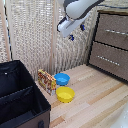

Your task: Kindly move your gripper toward the top drawer's handle. With caution, hold the handle robustly using your gripper and pull open the top drawer. Let the handle go. Relocate your gripper to the bowl placed in the background. Gently hold the bowl using your gripper. Bring the gripper and the bowl to the ajar drawer. Softly release the bowl into it.

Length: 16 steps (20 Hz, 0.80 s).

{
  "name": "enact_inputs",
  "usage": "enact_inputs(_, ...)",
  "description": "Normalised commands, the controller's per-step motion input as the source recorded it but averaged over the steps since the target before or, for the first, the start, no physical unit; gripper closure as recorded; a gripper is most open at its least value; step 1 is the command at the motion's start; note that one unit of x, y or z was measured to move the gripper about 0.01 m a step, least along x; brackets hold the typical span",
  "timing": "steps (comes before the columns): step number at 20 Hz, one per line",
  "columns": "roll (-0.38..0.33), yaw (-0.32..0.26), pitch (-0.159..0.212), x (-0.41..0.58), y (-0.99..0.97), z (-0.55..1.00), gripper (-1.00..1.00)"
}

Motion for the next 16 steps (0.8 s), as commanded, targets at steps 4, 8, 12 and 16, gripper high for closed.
enact_inputs(4, -0.375, 0.0, 0.0, -0.016, 0.0, 0.0, -1.0)
enact_inputs(8, -0.375, 0.0, 0.0, 0.0, 0.0, 0.0, -1.0)
enact_inputs(12, -0.375, 0.0, 0.0, 0.0, -0.11, 0.02, -1.0)
enact_inputs(16, -0.346, 0.0, -0.012, 0.0, -0.41, 0.07, -1.0)
